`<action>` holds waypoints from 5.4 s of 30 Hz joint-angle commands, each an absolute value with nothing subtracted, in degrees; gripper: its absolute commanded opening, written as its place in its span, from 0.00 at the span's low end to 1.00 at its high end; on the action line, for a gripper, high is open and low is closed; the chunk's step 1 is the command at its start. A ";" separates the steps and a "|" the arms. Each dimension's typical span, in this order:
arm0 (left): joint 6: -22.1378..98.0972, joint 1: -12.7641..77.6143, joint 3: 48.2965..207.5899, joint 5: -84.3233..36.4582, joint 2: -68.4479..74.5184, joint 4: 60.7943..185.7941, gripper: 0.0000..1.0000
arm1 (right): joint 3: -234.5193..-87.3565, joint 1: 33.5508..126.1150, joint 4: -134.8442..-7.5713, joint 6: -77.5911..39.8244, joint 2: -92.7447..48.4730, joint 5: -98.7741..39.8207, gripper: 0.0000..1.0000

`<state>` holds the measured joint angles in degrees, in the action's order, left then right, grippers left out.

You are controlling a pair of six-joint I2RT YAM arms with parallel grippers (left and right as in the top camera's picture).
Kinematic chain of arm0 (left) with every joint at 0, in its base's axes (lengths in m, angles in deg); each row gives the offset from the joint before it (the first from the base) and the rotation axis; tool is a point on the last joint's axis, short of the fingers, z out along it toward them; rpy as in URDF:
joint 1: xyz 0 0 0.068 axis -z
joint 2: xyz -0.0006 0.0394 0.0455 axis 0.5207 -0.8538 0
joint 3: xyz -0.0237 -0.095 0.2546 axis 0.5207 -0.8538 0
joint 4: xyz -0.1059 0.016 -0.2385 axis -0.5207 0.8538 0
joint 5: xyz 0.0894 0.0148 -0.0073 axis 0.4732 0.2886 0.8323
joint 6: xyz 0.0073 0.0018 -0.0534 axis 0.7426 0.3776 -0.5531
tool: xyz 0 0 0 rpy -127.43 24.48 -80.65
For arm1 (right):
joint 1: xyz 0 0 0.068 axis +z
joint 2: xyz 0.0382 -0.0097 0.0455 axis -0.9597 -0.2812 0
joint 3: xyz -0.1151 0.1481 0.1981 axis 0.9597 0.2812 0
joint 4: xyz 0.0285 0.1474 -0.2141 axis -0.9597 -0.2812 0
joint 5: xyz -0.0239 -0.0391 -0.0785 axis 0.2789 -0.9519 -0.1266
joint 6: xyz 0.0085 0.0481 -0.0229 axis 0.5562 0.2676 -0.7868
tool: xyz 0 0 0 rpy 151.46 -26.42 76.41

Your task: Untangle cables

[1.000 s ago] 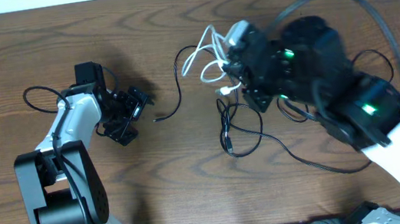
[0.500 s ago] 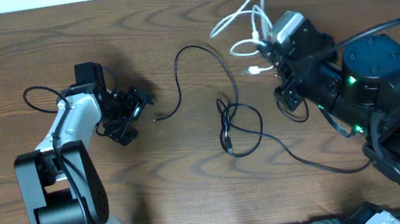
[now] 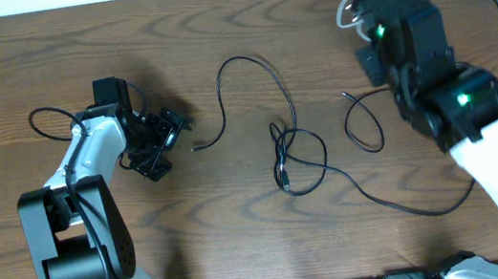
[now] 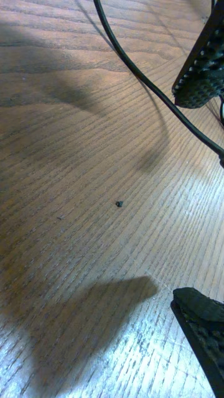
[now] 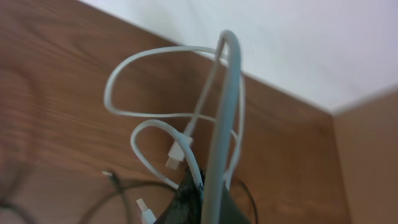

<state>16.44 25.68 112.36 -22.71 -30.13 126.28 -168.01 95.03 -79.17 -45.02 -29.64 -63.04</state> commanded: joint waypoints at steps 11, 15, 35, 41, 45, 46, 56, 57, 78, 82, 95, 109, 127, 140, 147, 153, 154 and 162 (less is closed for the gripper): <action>16.99 25.51 112.03 -21.94 -30.70 126.50 0.98 | -168.69 67.56 -77.14 -31.01 -48.13 -65.66 0.01; 16.96 25.51 112.03 -21.94 -30.70 126.50 0.98 | -168.69 60.59 -73.08 -27.23 -53.27 -65.07 0.01; 16.96 25.51 112.03 -21.94 -30.70 126.50 0.98 | -168.71 46.03 -72.09 -21.44 -59.46 -35.65 0.99; 16.99 25.51 112.03 -21.94 -30.70 126.50 0.98 | -168.71 52.41 -72.79 -22.56 -52.75 -38.75 0.99; 16.96 25.51 112.03 -21.94 -30.70 126.50 0.98 | -168.71 59.36 -73.84 -22.53 -46.19 -41.18 0.99; 16.96 25.51 112.03 -21.94 -30.70 126.50 0.98 | -168.71 60.70 -73.89 -22.56 -45.40 -40.39 0.99; 16.99 25.51 112.03 -21.94 -30.70 126.50 0.98 | -168.69 76.52 -74.56 -22.77 -47.63 -23.76 0.99; 16.96 25.51 112.03 -21.94 -30.70 126.50 0.98 | -168.69 78.10 -74.98 -22.75 -48.38 -22.62 0.99; 16.99 25.51 112.03 -21.94 -30.70 126.50 0.98 | -168.64 99.93 -77.95 4.42 -69.84 -4.61 0.38; 16.96 25.51 112.03 -21.94 -30.70 126.50 0.98 | -168.80 100.65 -77.38 3.80 -69.62 -4.81 0.01; 16.96 25.51 112.03 -21.94 -30.70 126.50 0.98 | -169.30 101.88 -71.04 -26.31 -48.77 -4.33 0.01; 16.99 25.51 112.03 -21.94 -30.70 126.50 0.98 | -169.30 101.61 -68.40 -34.77 -36.88 -4.11 0.01; 16.99 25.51 112.03 -21.94 -30.70 126.50 0.98 | -169.30 100.35 -56.51 -34.77 -33.80 -11.43 0.01; 16.57 25.51 112.03 -22.45 -30.70 122.91 0.98 | -169.30 99.62 -62.72 -33.48 -33.82 -12.37 0.01; 18.14 26.29 112.05 -28.94 -30.70 124.35 0.54 | -169.28 97.31 -64.79 -33.44 -34.32 -16.42 0.01; 18.12 29.84 112.60 -33.24 -30.59 119.79 0.84 | -168.27 96.37 -65.40 -23.34 -37.51 -16.09 0.01; 18.34 30.45 112.73 -32.59 -30.59 119.68 0.85 | -168.12 96.61 -66.13 -23.45 -38.32 -15.19 0.01; 18.17 33.44 112.80 -28.39 -30.59 114.52 0.86 | -168.03 100.26 -74.21 -23.41 -48.64 -11.15 0.01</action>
<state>17.69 33.09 112.18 -30.05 -30.20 115.92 -168.36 98.53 -72.33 -24.59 -45.18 -13.20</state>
